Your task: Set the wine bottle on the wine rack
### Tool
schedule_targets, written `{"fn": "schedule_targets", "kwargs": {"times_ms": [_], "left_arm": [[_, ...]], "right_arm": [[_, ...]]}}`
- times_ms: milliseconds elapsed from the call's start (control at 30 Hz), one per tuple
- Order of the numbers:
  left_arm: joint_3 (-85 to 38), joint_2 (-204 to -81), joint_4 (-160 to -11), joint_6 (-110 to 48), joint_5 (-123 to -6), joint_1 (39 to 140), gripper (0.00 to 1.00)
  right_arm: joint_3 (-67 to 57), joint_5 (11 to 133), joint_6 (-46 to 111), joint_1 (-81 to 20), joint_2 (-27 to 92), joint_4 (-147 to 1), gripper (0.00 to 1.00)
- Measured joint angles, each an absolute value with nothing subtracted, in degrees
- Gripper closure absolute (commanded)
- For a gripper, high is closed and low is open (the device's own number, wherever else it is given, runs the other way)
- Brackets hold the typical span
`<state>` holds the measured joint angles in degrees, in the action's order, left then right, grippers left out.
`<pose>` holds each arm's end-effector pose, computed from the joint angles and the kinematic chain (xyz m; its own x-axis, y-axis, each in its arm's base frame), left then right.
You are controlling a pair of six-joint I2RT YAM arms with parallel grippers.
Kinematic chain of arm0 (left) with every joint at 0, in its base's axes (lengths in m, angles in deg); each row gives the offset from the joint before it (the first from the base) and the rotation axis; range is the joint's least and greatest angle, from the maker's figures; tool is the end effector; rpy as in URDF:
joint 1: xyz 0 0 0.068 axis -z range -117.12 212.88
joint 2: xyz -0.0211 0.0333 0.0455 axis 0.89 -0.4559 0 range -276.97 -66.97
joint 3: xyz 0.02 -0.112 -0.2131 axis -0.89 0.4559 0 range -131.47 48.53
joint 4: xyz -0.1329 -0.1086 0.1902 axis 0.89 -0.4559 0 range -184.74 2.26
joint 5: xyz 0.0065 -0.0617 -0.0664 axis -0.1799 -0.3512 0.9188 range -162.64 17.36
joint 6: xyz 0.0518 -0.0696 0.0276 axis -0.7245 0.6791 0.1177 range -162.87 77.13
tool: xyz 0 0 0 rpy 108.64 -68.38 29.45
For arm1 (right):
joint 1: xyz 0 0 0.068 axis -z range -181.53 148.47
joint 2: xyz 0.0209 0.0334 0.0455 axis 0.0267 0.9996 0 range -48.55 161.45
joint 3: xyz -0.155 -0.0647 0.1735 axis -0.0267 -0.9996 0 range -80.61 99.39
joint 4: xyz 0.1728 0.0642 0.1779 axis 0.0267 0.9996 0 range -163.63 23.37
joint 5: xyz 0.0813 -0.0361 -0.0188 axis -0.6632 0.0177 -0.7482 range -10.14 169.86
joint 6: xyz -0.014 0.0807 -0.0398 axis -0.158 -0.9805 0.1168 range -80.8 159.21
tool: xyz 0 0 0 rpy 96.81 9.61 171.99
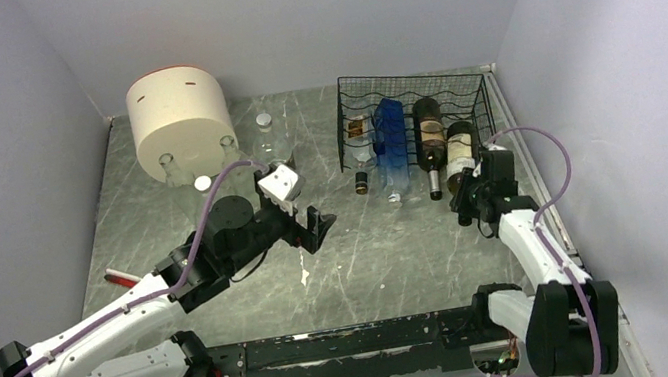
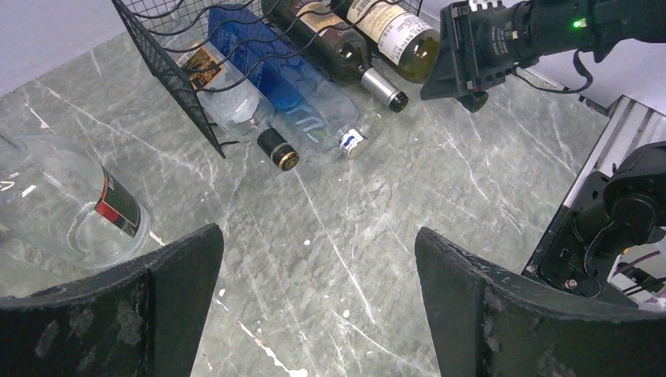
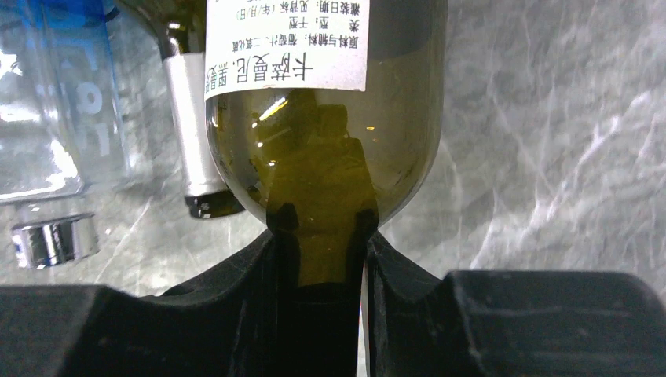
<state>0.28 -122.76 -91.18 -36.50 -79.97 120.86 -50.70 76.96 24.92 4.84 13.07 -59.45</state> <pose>0.1609 -0.2378 0.3036 -0.1863 0.0903 -0.9783 0.7587 0.6459 -0.0849 0.2523 -0.0240 0.1308 -0.6727 0.3231 -0.6656 0.2496 0.9460 0.2069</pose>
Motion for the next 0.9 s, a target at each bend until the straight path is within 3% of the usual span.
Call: {"fn": "schedule_targets", "kwargs": {"times_ms": [200,367,633,900], "left_arm": [[0.15,-123.20,-91.16,-36.50,-79.91,120.90,0.04],[0.15,-123.68,-91.29,-36.50,-79.87,120.92,0.05],[-0.81,-123.81,-92.06,-36.50,-79.87,121.16,0.05],[-1.38,-123.83,-93.15,-36.52,-79.89,121.23,0.04]], "right_arm": [[-50.74,79.10,30.98,4.84,19.17,-67.82,0.99],[-47.18,81.22,37.55,4.86,26.19,-71.78,0.89],[-44.03,83.96,43.87,4.84,30.74,-72.98,0.80],[-42.77,85.92,44.31,4.86,33.69,-75.69,0.54]]}}
